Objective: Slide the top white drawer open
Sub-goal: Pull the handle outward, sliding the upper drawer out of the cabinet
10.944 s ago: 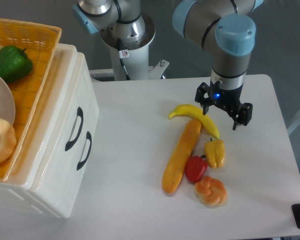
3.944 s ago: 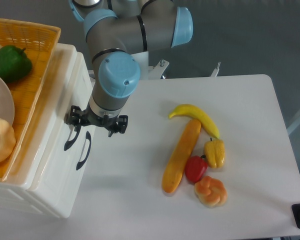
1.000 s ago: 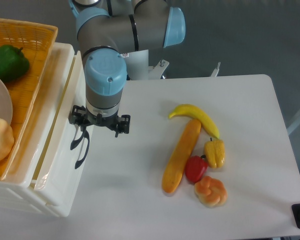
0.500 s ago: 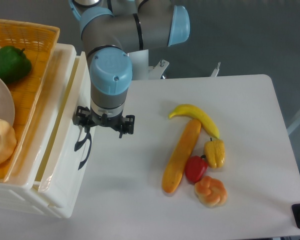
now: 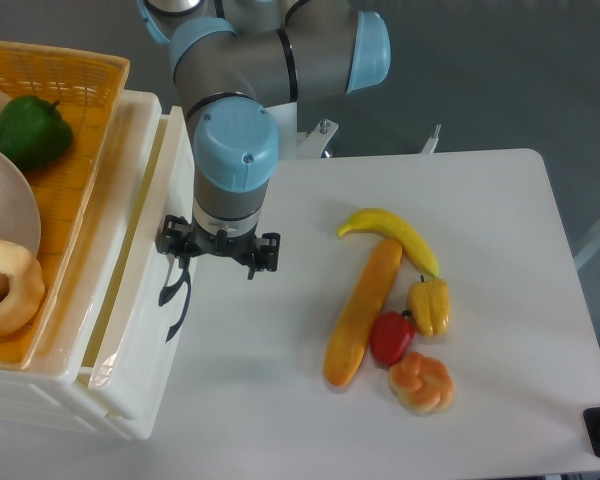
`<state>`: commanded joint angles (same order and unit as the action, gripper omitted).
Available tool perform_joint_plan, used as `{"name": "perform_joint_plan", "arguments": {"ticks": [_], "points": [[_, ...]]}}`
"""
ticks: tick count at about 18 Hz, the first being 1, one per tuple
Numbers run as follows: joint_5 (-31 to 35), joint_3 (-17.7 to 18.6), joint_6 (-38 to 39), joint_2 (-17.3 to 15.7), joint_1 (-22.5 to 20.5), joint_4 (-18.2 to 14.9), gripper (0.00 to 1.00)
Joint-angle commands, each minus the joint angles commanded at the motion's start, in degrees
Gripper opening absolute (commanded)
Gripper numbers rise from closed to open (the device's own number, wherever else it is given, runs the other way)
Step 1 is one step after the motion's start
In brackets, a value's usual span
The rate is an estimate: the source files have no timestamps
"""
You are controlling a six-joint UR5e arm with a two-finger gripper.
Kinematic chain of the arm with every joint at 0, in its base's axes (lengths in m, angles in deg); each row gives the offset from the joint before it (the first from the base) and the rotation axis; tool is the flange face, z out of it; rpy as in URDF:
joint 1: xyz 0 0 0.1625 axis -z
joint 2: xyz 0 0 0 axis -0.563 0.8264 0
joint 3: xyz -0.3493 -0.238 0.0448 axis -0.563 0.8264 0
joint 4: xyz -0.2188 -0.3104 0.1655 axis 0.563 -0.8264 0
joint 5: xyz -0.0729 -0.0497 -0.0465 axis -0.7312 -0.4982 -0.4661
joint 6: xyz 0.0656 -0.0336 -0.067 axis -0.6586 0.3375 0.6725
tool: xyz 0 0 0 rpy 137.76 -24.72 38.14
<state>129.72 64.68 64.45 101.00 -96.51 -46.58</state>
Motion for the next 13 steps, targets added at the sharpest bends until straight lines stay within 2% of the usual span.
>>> {"name": "perform_joint_plan", "arguments": {"ticks": [4,13], "points": [[-3.51,0.09,0.0,0.09,-1.67,0.0,1.0],[-3.16,0.44,0.0,0.44,-1.58,0.09,1.0]]}}
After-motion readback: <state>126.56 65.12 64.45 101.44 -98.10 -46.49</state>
